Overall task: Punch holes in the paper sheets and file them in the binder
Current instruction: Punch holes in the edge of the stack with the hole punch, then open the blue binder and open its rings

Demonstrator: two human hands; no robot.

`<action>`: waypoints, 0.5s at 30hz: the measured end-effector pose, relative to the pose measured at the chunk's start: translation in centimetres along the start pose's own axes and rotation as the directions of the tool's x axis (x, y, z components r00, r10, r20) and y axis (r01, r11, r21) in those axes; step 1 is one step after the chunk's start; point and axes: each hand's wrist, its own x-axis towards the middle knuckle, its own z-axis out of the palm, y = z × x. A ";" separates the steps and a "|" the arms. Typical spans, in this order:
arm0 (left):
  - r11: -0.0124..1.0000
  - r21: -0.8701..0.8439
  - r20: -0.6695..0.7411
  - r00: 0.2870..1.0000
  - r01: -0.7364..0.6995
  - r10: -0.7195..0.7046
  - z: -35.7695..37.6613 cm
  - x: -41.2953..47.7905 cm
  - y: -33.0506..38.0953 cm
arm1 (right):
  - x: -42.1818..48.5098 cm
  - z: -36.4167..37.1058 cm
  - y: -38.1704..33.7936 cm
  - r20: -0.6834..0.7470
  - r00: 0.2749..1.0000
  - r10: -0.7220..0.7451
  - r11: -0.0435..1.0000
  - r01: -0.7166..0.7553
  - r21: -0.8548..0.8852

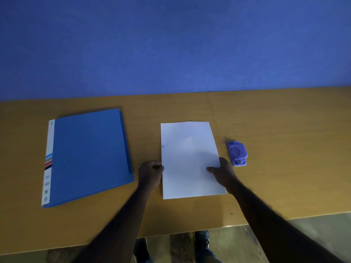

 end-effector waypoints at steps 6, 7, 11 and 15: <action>0.989 0.129 -0.076 0.994 -0.068 0.079 0.4 -0.8 0.6 | -0.3 0.6 0.8 -0.143 0.988 -0.060 0.985 0.035 -0.169; 0.984 0.157 -0.093 0.991 -0.081 0.096 0.1 -0.8 0.7 | -0.2 0.7 0.8 -0.173 0.982 -0.077 0.977 0.040 -0.208; 0.968 0.165 -0.333 0.913 -0.188 0.235 -4.8 -0.8 0.2 | -0.7 0.7 0.5 -0.353 0.908 -0.228 0.931 0.098 -0.351; 0.957 0.243 -0.483 0.837 -0.155 0.259 -12.9 0.9 -3.7 | -1.7 2.1 -0.6 -0.323 0.855 -0.405 0.888 0.285 -0.359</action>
